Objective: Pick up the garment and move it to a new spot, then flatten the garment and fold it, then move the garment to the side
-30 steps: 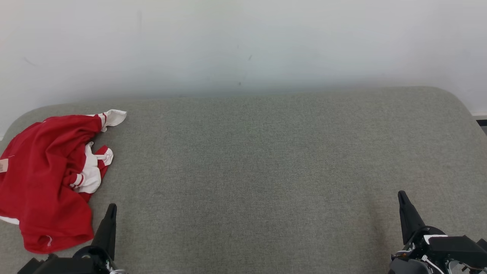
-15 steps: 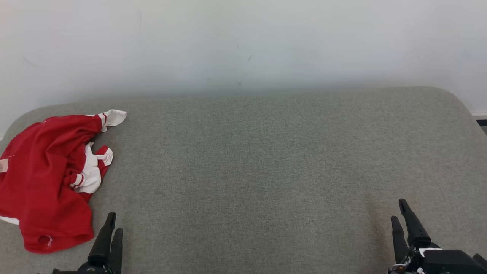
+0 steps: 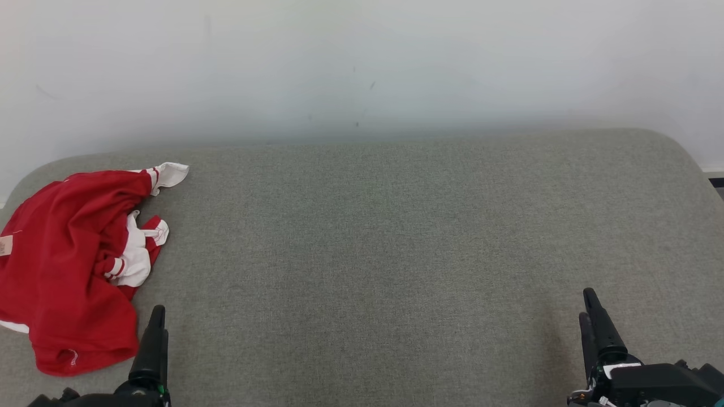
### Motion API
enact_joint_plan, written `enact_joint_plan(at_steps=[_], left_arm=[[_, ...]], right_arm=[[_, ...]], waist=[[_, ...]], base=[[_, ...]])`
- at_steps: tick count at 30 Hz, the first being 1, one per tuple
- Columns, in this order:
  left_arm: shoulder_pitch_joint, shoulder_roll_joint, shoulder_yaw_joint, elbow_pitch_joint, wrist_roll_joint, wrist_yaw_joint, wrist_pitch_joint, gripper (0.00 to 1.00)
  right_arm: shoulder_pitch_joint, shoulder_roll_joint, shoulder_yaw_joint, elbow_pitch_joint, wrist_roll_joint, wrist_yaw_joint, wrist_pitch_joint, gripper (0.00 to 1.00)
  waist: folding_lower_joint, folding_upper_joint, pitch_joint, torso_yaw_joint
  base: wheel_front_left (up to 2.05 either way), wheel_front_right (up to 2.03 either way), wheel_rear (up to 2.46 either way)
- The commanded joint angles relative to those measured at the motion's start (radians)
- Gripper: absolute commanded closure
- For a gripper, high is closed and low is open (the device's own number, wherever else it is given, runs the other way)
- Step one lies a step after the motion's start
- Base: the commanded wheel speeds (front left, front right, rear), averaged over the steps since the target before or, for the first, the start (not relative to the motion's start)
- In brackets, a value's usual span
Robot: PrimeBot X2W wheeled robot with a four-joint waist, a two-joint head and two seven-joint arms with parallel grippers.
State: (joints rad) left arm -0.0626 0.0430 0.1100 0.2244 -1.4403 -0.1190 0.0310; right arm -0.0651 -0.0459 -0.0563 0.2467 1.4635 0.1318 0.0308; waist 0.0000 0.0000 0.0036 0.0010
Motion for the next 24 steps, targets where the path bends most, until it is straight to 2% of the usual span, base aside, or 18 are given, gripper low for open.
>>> enact_joint_plan(at_steps=[1, 24], left_arm=[[-0.011, 0.004, 0.001, -0.026, 0.038, 0.005, -0.011, 0.0], [0.018, 0.006, -0.038, -0.102, 0.519, 0.07, -0.099, 0.0]], right_arm=[[-0.016, -0.003, 0.006, -0.021, -0.032, 0.0, -0.01, 0.0], [-0.011, -0.004, 0.082, -0.038, -0.426, -0.001, -0.099, 0.0]], waist=[[0.0, 0.0, 0.0, 0.0], [0.0, 0.0, -0.002, 0.005]], base=[[0.0, 0.0, 0.0], [0.0, 0.0, 0.0]])
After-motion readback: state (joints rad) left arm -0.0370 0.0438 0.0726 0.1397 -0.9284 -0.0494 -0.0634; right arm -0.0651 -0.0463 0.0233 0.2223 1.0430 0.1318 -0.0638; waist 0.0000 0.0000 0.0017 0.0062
